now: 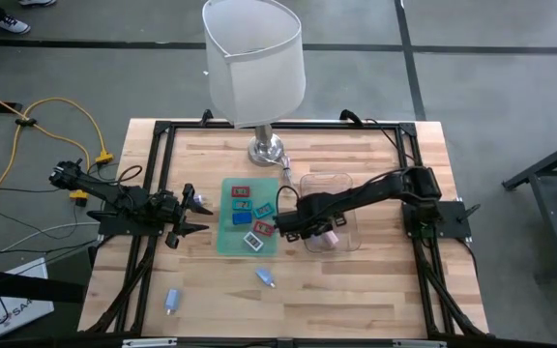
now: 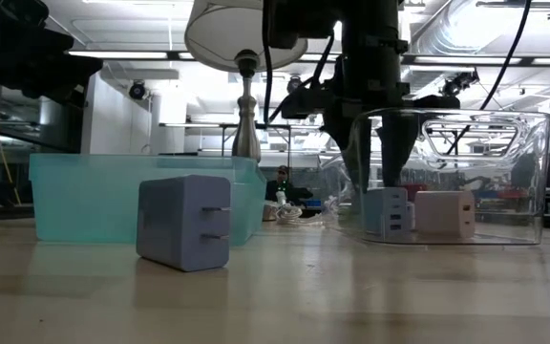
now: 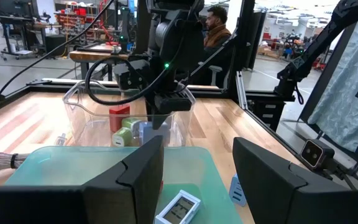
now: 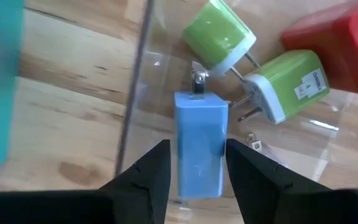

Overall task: Pick & Place Office items
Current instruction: Put the right violet charger adapter into the transparent bin

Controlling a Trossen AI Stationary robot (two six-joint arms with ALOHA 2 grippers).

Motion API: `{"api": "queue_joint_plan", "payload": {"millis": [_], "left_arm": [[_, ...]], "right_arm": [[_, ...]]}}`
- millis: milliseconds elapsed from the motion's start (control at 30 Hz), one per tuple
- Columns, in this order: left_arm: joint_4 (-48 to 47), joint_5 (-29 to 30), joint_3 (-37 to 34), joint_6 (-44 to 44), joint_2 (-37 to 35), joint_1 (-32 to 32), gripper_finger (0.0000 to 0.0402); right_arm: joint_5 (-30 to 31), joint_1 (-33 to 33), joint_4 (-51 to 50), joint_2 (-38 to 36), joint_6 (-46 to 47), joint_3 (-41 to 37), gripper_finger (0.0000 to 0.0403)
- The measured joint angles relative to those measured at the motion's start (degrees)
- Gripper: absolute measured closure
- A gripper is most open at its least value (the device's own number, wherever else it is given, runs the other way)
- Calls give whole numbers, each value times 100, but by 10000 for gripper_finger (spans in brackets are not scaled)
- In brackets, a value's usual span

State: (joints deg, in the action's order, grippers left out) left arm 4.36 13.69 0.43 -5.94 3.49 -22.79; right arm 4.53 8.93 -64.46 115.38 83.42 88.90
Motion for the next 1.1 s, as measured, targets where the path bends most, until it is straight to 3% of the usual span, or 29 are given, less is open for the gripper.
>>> {"api": "queue_joint_plan", "payload": {"millis": [400, 767, 1100], "left_arm": [[1, 0, 0, 0, 0, -1, 216], [0, 0, 0, -2, 0, -2, 216], [0, 0, 0, -2, 0, 0, 216]], "right_arm": [[556, 2, -167, -805, -357, 4, 260], [1059, 44, 21, -1190, -1527, 4, 260], [1059, 191, 1784, -1232, -3567, 4, 260]]}}
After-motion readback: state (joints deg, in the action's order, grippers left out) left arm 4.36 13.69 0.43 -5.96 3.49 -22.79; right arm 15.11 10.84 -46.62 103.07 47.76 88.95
